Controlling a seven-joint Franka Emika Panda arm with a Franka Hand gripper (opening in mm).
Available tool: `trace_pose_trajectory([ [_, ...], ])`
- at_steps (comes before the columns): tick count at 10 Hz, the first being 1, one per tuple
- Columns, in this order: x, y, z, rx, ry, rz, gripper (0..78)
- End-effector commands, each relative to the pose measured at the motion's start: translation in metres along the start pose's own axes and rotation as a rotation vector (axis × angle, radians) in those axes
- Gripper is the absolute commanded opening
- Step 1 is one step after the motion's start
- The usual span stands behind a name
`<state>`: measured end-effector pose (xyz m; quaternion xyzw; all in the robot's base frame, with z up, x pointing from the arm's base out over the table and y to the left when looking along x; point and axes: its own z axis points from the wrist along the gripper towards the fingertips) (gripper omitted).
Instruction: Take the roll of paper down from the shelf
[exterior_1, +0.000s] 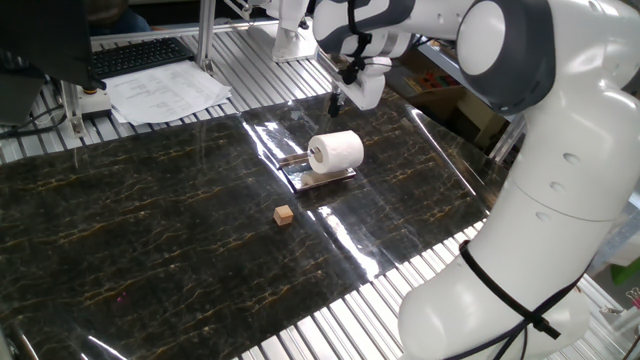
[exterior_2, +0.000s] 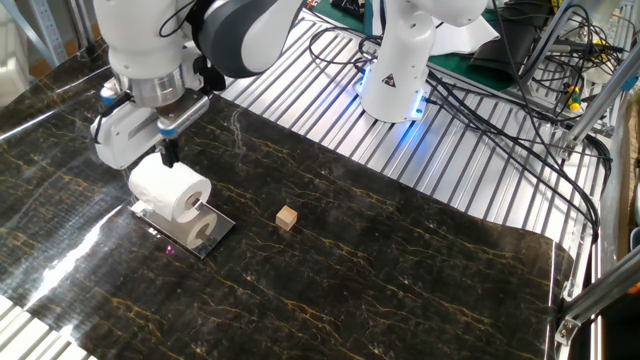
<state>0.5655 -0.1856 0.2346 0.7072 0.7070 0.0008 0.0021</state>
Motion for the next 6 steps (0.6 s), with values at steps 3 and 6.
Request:
trace_pose_trajectory([
  [3,-0.01,-0.007,0.007,0.009,-0.02,-0.062,0.0],
  [6,-0.024,-0.013,0.017,-0.009,-0.012,-0.087,0.0],
])
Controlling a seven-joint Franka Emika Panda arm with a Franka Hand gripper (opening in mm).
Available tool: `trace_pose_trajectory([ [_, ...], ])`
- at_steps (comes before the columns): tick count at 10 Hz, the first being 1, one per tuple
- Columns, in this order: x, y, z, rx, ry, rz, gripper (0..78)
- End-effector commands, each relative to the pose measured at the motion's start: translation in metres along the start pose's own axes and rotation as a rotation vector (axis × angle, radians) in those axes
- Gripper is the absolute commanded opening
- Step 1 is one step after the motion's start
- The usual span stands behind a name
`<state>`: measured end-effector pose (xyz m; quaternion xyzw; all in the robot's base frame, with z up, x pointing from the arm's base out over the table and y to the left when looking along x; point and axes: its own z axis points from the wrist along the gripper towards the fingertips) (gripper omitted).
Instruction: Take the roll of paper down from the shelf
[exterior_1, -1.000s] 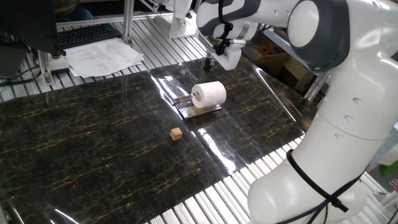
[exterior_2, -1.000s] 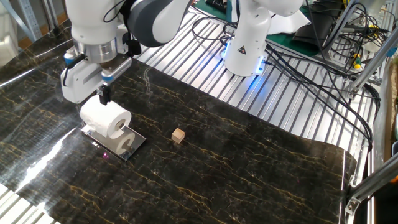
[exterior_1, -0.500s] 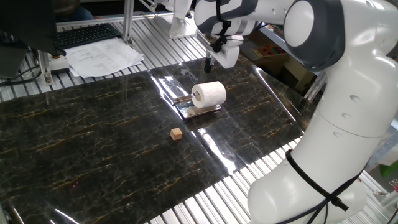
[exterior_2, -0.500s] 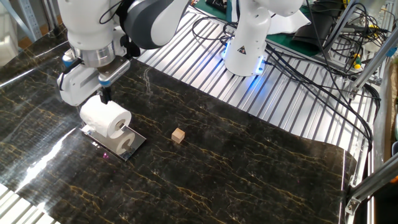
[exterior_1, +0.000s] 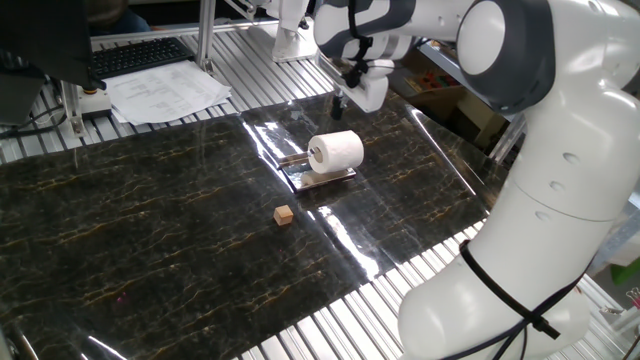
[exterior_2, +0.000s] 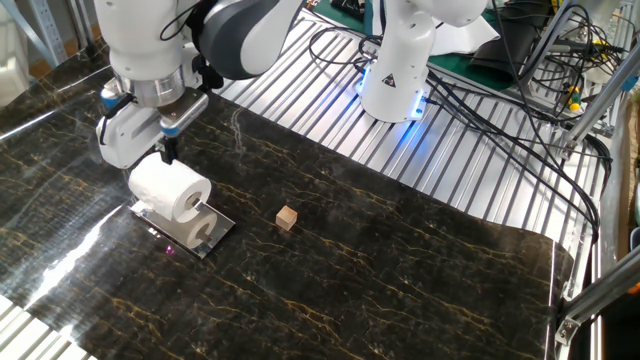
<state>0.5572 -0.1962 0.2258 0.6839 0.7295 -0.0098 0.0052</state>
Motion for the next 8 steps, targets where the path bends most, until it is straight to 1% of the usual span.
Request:
trace_pose_trajectory([
  [1,-0.017,-0.005,0.012,-0.025,0.005,-0.027,0.0],
  [4,-0.023,-0.006,0.017,-0.041,0.011,-0.028,0.0],
  [8,-0.023,-0.013,0.027,-0.053,0.012,-0.037,0.0],
])
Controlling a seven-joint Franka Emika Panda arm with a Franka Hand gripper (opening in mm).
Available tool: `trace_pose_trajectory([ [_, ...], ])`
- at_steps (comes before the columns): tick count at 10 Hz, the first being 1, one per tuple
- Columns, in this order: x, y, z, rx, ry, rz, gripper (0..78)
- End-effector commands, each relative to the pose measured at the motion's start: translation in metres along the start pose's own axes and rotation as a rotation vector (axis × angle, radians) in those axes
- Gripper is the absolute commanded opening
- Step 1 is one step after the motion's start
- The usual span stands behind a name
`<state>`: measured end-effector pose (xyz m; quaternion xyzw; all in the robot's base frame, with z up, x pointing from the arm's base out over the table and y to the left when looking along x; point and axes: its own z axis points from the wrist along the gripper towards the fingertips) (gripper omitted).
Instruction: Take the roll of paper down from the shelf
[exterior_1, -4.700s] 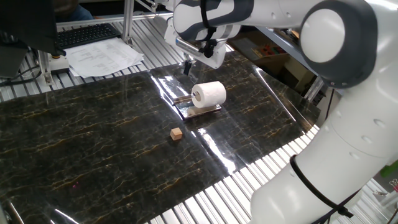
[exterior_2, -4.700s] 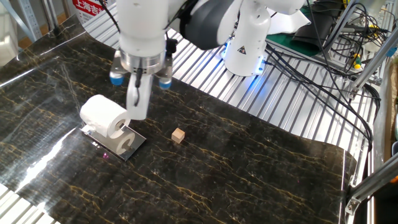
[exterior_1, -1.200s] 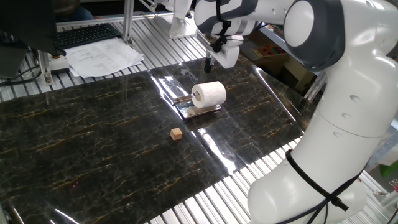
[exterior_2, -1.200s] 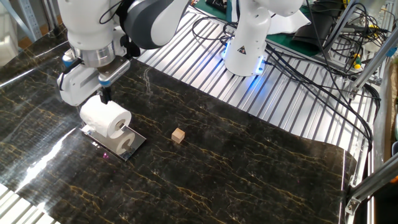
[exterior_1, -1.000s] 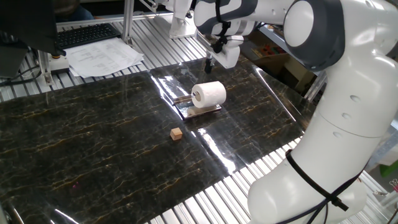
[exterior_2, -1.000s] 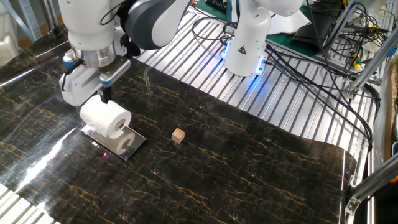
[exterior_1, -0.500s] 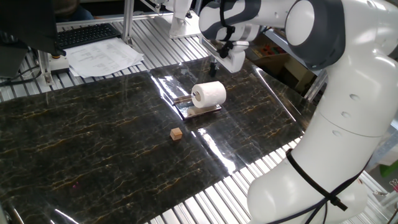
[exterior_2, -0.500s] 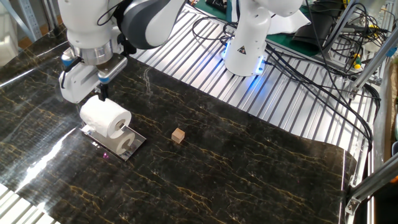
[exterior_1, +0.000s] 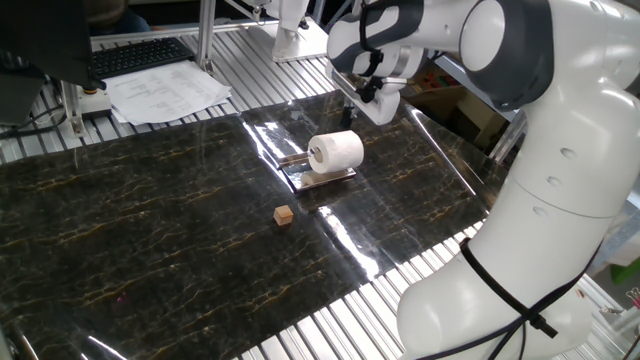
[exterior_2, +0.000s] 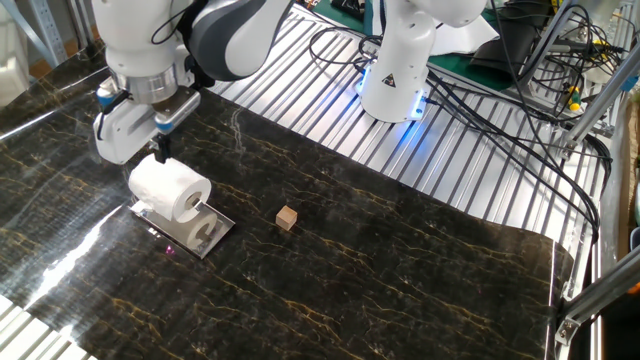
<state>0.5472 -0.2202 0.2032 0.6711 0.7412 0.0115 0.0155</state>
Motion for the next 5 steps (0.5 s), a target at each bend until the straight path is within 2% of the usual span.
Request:
trace_pose_trajectory([
  [1,-0.0006,-0.0019,0.0066,-0.01,-0.003,-0.003,0.0],
  [5,-0.0002,-0.0018,0.0136,-0.016,0.0,0.002,0.0],
])
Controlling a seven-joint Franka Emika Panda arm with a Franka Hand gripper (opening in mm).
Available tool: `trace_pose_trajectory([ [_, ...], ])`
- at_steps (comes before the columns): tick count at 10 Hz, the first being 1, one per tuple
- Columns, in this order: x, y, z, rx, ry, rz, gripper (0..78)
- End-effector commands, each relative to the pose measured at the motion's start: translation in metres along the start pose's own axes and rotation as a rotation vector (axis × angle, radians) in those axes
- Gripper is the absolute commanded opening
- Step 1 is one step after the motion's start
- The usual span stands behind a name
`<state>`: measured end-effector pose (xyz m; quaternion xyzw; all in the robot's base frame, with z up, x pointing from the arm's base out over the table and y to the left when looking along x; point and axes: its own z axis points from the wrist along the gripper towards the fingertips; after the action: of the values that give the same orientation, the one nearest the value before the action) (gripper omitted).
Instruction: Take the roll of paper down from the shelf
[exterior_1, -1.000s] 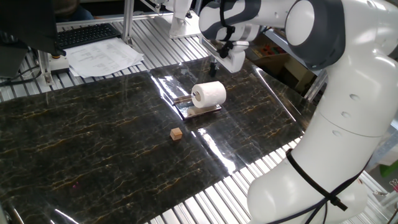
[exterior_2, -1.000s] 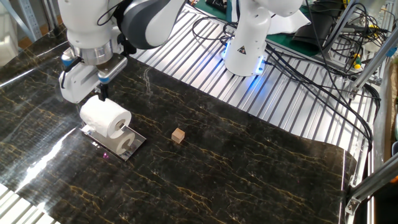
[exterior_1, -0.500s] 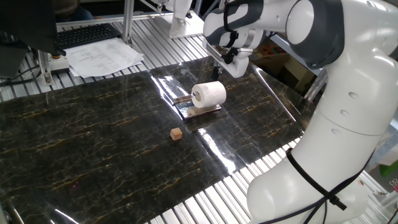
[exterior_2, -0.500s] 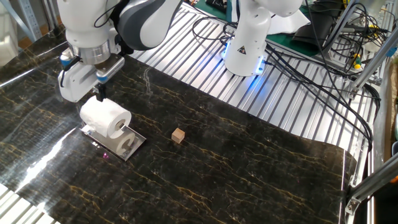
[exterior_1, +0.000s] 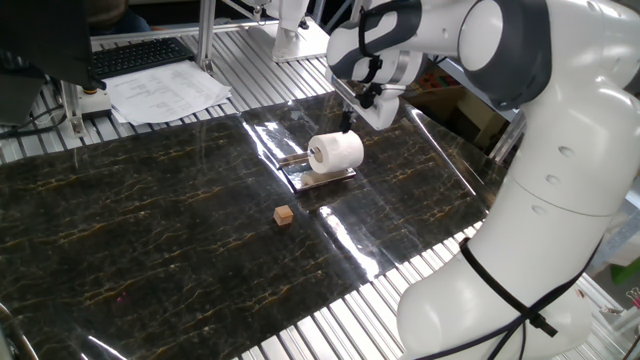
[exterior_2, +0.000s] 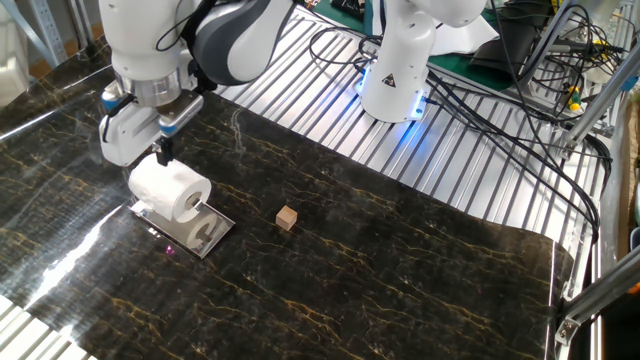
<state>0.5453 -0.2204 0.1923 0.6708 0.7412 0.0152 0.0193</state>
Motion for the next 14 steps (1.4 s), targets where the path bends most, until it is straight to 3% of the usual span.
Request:
trace_pose_trajectory([
  [1,0.0,0.0,0.006,-0.008,-0.003,0.002,0.0],
  [14,-0.001,0.0,0.018,-0.012,0.0,-0.013,0.0],
])
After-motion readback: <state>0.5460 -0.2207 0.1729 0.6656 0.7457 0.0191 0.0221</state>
